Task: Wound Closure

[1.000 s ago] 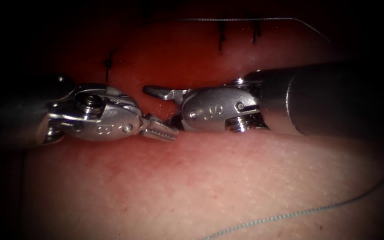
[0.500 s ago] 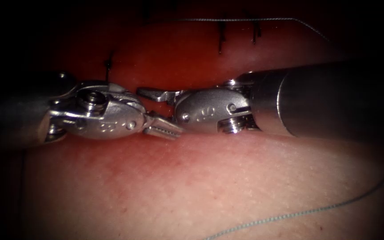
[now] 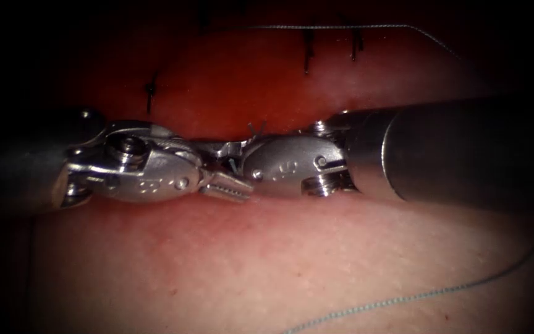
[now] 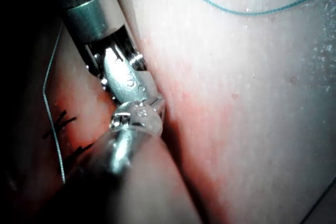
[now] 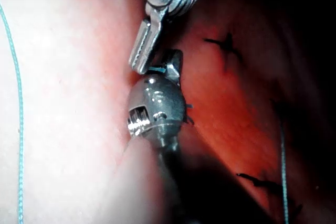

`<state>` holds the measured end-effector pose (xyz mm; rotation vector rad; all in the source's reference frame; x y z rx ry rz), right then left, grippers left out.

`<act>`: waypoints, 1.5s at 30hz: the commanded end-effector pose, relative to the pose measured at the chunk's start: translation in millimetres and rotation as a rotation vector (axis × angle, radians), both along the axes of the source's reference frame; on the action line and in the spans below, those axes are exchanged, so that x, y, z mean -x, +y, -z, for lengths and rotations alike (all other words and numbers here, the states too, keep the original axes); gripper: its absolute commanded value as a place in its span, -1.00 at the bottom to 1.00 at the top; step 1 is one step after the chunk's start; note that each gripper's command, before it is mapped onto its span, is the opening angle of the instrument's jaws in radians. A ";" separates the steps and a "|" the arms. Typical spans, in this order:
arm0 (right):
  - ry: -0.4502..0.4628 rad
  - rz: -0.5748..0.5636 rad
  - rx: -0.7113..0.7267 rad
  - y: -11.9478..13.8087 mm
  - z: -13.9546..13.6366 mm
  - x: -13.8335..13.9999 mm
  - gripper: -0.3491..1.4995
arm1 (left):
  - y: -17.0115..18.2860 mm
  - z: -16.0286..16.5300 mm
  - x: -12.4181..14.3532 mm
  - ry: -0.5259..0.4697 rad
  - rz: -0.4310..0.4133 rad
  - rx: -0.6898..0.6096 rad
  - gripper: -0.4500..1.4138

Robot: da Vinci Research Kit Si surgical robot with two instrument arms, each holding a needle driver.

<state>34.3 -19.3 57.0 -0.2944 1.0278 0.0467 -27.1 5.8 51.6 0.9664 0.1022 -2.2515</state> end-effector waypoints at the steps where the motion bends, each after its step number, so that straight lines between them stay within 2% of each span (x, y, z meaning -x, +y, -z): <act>1: -0.009 0.006 -0.003 0.2 -0.7 -1.0 -1.00 | 0.3 -0.3 0.5 0.000 -0.002 0.002 -1.00; 4: -0.005 0.006 -0.022 0.2 -0.7 -0.5 -1.00 | -0.3 -0.1 0.1 0.000 0.004 -0.002 -1.00; 5: 0.009 0.005 -0.047 0.2 -0.4 0.0 -0.44 | -0.5 0.1 -0.2 -0.004 0.012 -0.002 -1.00; 6: 0.016 0.001 -0.065 0.3 -0.2 0.5 -0.20 | -0.8 0.2 -0.7 -0.007 0.029 -0.009 -1.00; 8: 0.026 -0.002 -0.094 0.4 0.6 1.9 0.02 | -1.3 0.4 -1.6 -0.016 0.056 -0.022 -1.00; 12: 0.072 -0.024 -0.121 1.7 3.0 4.5 0.24 | -2.7 0.6 -4.3 -0.025 0.157 -0.075 -1.00; 13: 0.083 -0.029 -0.123 2.1 3.5 5.1 0.31 | -3.1 0.6 -4.8 -0.025 0.181 -0.089 -0.66; 14: 0.100 -0.037 -0.139 2.5 4.3 5.8 0.35 | -3.4 0.6 -5.4 -0.024 0.210 -0.108 -0.48; 15: 0.107 -0.044 -0.147 2.8 4.8 6.3 0.35 | -3.9 0.5 -6.0 -0.031 0.239 -0.128 -0.46; 17: 0.109 -0.049 -0.162 3.3 5.8 7.2 0.33 | -4.6 0.5 -6.9 -0.041 0.291 -0.160 -0.21; 18: 0.107 -0.053 -0.165 3.4 6.1 7.6 0.33 | -5.0 0.4 -7.3 -0.054 0.324 -0.183 -0.19; 20: 0.108 -0.052 -0.168 3.5 6.5 8.1 0.31 | -5.4 0.3 -8.0 -0.066 0.374 -0.221 -0.19; 22: 0.108 -0.060 -0.178 3.4 6.7 8.5 0.31 | -5.9 0.1 -8.6 -0.085 0.433 -0.276 -0.35; 25: 0.108 -0.071 -0.190 3.1 6.8 9.1 0.27 | -6.8 -0.7 -9.6 -0.086 0.509 -0.363 -0.48; 26: 0.111 -0.074 -0.200 3.0 6.8 9.3 0.27 | -7.1 -1.0 -9.8 -0.082 0.533 -0.399 -0.40; 27: 0.114 -0.079 -0.216 3.0 6.8 9.5 0.27 | -7.4 -1.3 -10.0 -0.073 0.559 -0.440 -0.24; 28: 0.115 -0.081 -0.228 2.9 6.8 9.7 0.27 | -7.8 -1.7 -10.2 -0.063 0.593 -0.488 0.01; 29: 0.116 -0.084 -0.239 2.9 6.8 9.8 0.27 | -8.0 -2.1 -10.3 -0.047 0.628 -0.527 0.10; 30: 0.115 -0.088 -0.257 2.9 6.8 9.9 0.27 | -8.1 -2.4 -10.5 -0.036 0.652 -0.555 0.03; 36: 0.133 -0.114 -0.327 2.8 7.0 10.6 0.16 | -8.5 -3.4 -12.3 0.039 0.819 -0.771 0.08; 39: 0.131 -0.121 -0.344 2.7 7.1 10.7 0.15 | -9.0 -3.0 -13.8 0.087 0.838 -0.892 0.08; 41: 0.125 -0.119 -0.352 2.7 7.1 10.7 0.15 | -9.5 -2.6 -14.8 0.139 0.861 -0.969 0.19; 43: 0.122 -0.119 -0.359 2.6 7.2 10.7 0.13 | -9.7 -2.3 -15.5 0.199 0.874 -1.004 0.28; 45: 0.118 -0.119 -0.366 2.5 7.2 10.7 0.11 | -9.7 -2.2 -16.2 0.242 0.853 -1.004 0.33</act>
